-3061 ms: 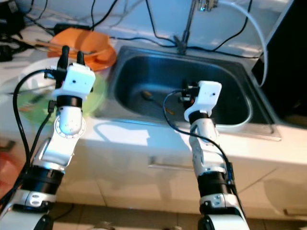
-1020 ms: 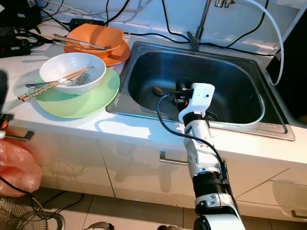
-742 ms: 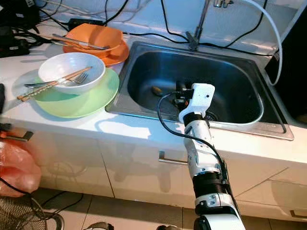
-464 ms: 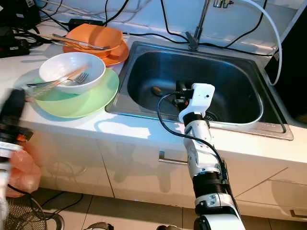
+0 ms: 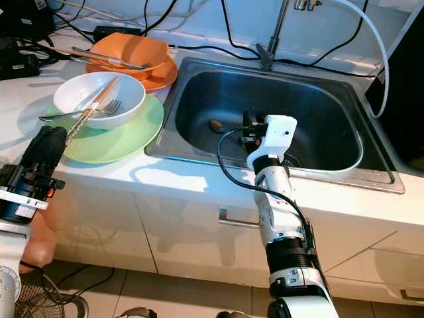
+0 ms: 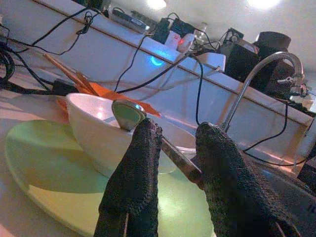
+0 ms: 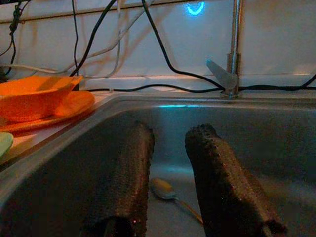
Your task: Kitchen organization
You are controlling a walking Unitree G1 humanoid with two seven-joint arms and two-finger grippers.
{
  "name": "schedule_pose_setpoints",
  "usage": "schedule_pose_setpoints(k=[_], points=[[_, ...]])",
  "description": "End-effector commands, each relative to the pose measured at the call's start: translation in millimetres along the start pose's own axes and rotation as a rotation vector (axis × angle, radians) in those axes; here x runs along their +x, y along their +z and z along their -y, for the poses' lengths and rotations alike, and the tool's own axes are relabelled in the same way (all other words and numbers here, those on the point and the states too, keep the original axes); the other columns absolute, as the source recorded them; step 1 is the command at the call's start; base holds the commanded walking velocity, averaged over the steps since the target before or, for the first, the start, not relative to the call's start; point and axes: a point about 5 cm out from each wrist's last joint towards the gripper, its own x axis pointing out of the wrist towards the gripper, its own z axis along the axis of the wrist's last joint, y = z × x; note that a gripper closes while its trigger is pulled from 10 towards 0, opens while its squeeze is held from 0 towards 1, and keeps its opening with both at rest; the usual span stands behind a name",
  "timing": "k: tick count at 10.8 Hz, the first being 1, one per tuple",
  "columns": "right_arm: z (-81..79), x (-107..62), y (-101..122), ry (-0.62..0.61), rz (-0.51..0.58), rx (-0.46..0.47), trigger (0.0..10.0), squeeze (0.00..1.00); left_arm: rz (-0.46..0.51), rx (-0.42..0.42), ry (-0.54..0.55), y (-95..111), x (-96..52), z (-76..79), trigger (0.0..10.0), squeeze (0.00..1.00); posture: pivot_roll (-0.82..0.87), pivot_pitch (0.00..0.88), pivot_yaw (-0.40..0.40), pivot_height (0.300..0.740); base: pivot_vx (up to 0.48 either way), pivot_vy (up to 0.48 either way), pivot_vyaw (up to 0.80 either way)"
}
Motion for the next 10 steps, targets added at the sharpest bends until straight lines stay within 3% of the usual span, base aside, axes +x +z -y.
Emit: schedule_pose_setpoints(k=[1,8,10], points=[[4.6,-1.9,-2,-0.015,0.001,0.004,10.0,0.0,0.007,0.02,-0.021,4,4.1,5.2,10.0,0.0,0.16,0.083,-0.102,0.74,0.0,0.0,0.0],[4.8,-1.9,0,-0.02,0.013,0.008,10.0,0.0,-0.003,-0.025,-0.068,0,10.9,15.6,10.0,0.0,0.16,0.084,-0.1,0.74,0.0,0.0,0.0],[4.9,-2.2,1,-0.02,0.02,0.011,10.0,0.0,0.012,0.003,-0.15,8,17.9,31.2,10.0,0.0,0.16,0.087,-0.101,0.74,0.0,0.0,0.0]])
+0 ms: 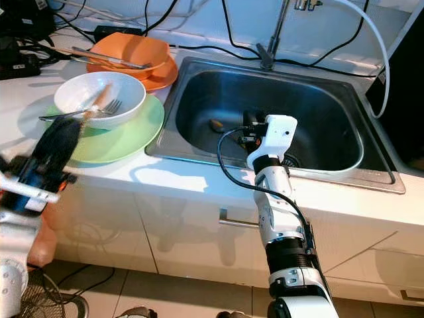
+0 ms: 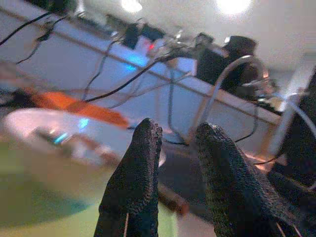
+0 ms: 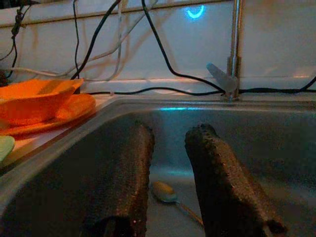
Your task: Kitchen organization
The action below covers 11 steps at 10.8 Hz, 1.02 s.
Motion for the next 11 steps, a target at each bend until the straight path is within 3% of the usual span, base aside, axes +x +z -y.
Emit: schedule_pose_setpoints(k=[1,2,4,8,9,10,11], points=[[5.0,-2.0,0,-0.018,0.005,0.011,10.0,0.0,0.006,0.038,-0.043,5,7.1,10.1,10.0,0.0,0.16,0.088,-0.103,0.74,0.0,0.0,0.0],[4.6,-1.7,-1,-0.017,0.005,0.012,10.0,0.0,0.021,0.099,-0.006,7,11.2,7.5,10.0,1.0,0.17,0.088,-0.103,0.74,0.0,0.0,0.0],[4.1,-1.7,-1,-0.016,0.007,0.016,10.0,0.0,0.037,0.193,0.071,8,15.0,0.1,10.0,1.0,0.16,0.087,-0.101,0.74,0.0,0.0,0.0],[3.8,-2.0,-1,-0.014,0.013,0.02,10.0,0.0,-0.016,0.211,0.038,-2,11.7,6.0,10.0,1.0,0.17,0.089,-0.102,0.74,0.0,0.0,0.0],[3.6,-2.0,-1,-0.013,0.014,0.021,10.0,0.0,-0.034,0.223,0.031,-6,10.1,6.9,10.0,0.91,0.17,0.089,-0.103,0.74,0.0,0.0,0.0],[3.6,-2.0,0,-0.012,0.015,0.022,10.0,0.0,-0.047,0.244,0.032,-9,9.0,6.5,10.0,0.0,0.16,0.089,-0.103,0.74,0.0,0.0,0.0],[3.9,-2.2,0,-0.012,0.018,0.024,10.0,0.0,-0.048,0.258,0.033,-12,7.8,6.7,10.0,0.0,0.16,0.088,-0.104,0.74,0.0,0.0,0.0]])
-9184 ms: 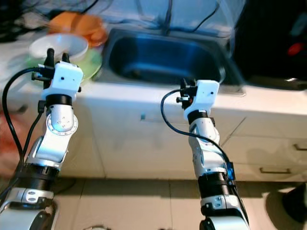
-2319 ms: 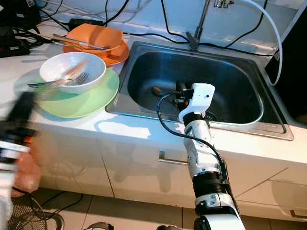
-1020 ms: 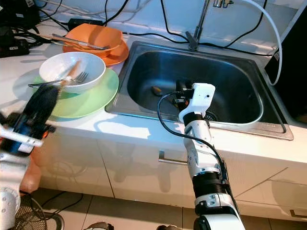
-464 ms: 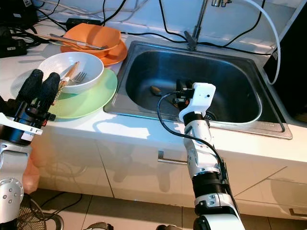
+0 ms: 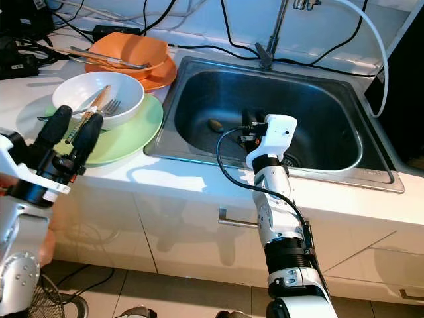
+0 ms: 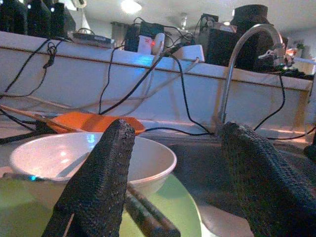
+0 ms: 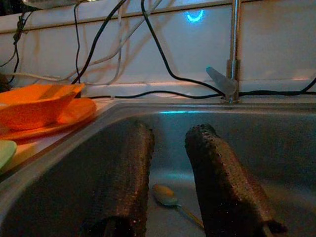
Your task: Kitchen organization
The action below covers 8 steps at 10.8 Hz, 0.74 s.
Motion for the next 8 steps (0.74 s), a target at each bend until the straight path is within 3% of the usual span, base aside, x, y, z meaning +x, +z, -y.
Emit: schedule_pose_setpoints(k=[1,6,8], points=[[5.7,-2.2,-0.7,-0.017,0.005,0.011,10.0,0.0,-0.015,0.009,-0.012,-5.3,-0.9,3.4,10.0,0.0,0.16,0.088,-0.105,0.74,0.0,0.0,0.0],[4.8,-2.2,0.8,-0.008,0.02,0.024,10.0,0.0,-0.006,0.261,0.092,-8.1,0.6,-3.1,10.0,0.0,0.16,0.09,-0.109,0.74,0.0,0.0,0.0],[4.8,-2.6,1.0,-0.01,0.022,0.027,10.0,0.0,-0.026,0.289,0.099,-14.7,1.1,-2.5,10.0,0.0,0.16,0.091,-0.108,0.74,0.0,0.0,0.0]])
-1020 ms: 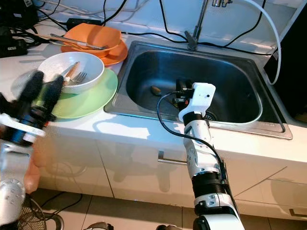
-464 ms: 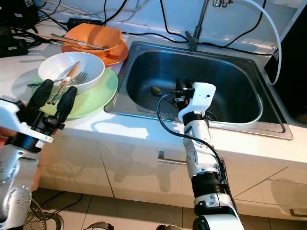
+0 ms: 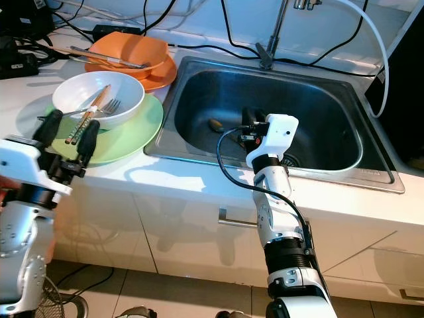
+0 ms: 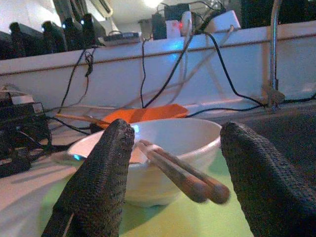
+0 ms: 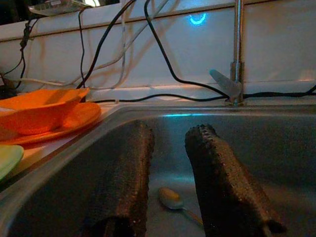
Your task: Kitchen organization
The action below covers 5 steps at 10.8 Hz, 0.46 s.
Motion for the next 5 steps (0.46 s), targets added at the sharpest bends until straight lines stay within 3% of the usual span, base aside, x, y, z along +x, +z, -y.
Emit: schedule_pose_setpoints(k=[1,5], points=[[5.6,-2.6,0.3,-0.023,0.01,0.006,10.0,0.0,0.01,0.011,-0.002,-0.4,3.1,4.3,10.0,0.0,0.16,0.092,-0.108,0.74,0.0,0.0,0.0],[6.0,-2.8,0.1,-0.025,0.01,0.005,10.0,0.0,0.0,-0.002,0.011,-6.1,7.7,9.2,10.0,0.0,0.16,0.089,-0.104,0.74,0.0,0.0,0.0]])
